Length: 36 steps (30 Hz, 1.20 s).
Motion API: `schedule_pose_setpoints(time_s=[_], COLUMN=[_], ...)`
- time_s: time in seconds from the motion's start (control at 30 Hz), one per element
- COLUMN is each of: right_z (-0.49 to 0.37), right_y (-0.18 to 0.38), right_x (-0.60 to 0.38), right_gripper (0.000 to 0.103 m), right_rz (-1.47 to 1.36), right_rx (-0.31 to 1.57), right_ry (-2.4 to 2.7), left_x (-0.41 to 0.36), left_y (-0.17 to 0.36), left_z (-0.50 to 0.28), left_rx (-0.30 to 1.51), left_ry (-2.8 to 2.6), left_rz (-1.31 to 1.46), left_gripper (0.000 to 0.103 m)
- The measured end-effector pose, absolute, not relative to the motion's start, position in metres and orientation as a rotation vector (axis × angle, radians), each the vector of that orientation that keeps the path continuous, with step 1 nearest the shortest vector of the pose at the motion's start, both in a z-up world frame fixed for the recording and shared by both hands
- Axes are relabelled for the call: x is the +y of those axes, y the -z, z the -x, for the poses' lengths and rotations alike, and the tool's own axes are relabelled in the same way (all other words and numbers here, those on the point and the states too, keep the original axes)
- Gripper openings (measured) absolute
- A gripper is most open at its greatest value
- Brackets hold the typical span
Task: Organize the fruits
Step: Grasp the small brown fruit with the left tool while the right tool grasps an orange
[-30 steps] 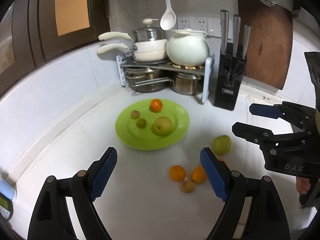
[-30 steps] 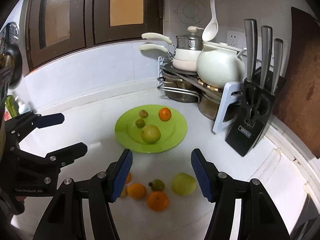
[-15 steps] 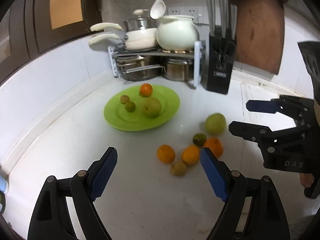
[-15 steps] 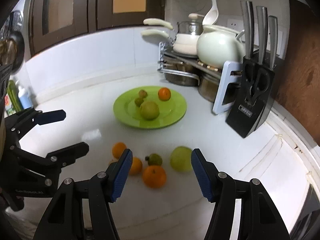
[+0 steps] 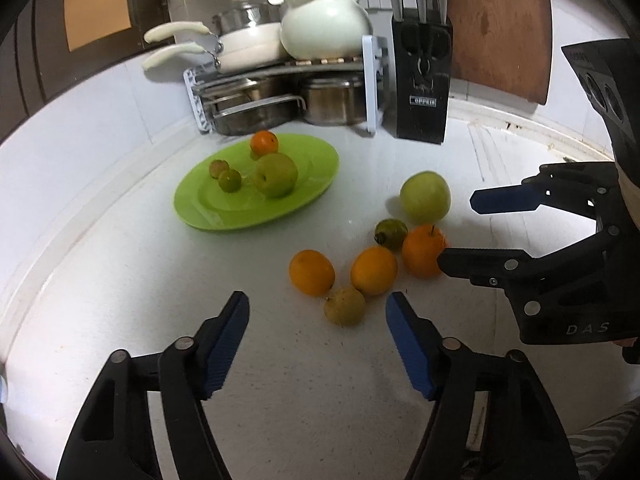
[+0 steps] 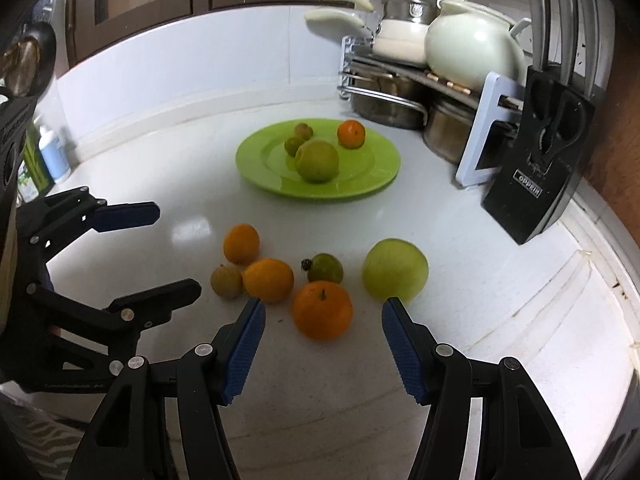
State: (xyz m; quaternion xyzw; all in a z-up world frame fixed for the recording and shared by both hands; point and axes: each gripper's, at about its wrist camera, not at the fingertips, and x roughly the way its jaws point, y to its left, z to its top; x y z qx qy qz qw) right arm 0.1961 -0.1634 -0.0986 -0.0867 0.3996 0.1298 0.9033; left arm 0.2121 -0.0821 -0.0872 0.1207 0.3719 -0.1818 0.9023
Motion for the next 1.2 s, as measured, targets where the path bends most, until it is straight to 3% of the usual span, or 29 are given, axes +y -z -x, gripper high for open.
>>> schedule_pose_setpoints(time_s=[0.37, 0.9, 1.2], right_z=[-0.210, -0.222, -0.224], right_y=[0.118, 0.127, 0.129], right_x=[-0.164, -0.164, -0.167], right_gripper=[0.056, 0.050, 0.043], right_rz=[0.155, 0.114, 0.105], right_rx=[0.877, 0.908, 0.918], right_ry=[-0.292, -0.299, -0.291], left_x=[-0.089, -0.092, -0.093], left_y=[0.110, 0.114, 0.114], left_z=[-0.226, -0.235, -0.232], left_rx=[0.850, 0.879, 0.886], left_ry=[0.412, 0.446, 0.443], left_rz=[-0.204, -0.175, -0.165], left_gripper=[0.049, 0.030, 0.029])
